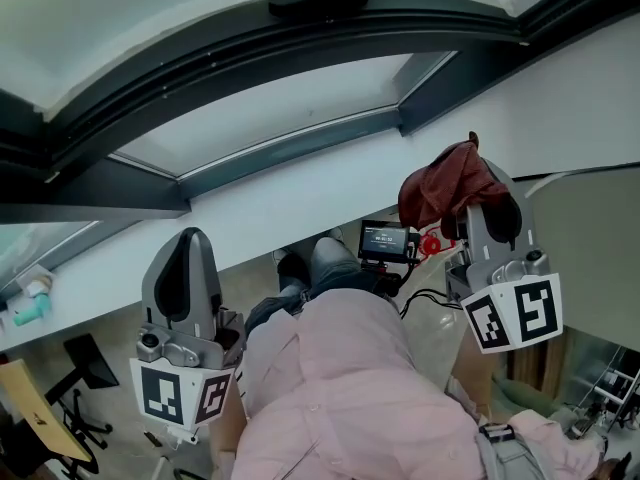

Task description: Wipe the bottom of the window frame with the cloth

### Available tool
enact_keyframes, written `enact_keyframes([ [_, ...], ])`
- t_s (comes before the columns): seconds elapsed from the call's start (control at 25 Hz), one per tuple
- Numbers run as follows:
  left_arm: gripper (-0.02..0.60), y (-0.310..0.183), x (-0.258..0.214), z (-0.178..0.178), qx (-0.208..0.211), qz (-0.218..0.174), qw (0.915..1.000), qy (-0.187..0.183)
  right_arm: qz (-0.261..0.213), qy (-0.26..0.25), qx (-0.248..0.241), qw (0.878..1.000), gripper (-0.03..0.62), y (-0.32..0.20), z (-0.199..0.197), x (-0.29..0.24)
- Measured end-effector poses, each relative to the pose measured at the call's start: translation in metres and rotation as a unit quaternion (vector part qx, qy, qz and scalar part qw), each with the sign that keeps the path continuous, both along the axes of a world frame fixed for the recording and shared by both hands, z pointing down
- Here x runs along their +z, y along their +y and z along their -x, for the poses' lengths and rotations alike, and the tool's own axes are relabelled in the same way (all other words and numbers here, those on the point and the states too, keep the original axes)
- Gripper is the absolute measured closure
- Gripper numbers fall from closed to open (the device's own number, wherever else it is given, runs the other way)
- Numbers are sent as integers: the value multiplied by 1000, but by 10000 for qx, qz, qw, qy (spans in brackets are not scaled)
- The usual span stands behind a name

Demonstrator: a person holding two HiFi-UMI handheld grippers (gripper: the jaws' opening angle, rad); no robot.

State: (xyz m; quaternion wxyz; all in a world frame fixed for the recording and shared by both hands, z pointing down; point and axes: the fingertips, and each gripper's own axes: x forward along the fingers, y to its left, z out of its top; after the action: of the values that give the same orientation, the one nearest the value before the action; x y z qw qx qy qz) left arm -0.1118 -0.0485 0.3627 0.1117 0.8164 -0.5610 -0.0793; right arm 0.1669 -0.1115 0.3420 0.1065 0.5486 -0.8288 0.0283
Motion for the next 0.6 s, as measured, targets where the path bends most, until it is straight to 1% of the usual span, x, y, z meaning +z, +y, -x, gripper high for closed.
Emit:
enact_keyframes([
  [0.12, 580, 3, 3, 7, 64, 12, 10000, 23, -17, -29, -8, 10000, 539, 6, 11, -1],
  [0.36, 580, 4, 0, 17, 61, -47, 9999, 121, -96, 7, -246, 9996, 539, 4, 37, -8],
  [0.6, 580, 2, -3, 24, 40, -89, 9997, 213, -63, 80, -346, 9994, 539, 0, 53, -4],
])
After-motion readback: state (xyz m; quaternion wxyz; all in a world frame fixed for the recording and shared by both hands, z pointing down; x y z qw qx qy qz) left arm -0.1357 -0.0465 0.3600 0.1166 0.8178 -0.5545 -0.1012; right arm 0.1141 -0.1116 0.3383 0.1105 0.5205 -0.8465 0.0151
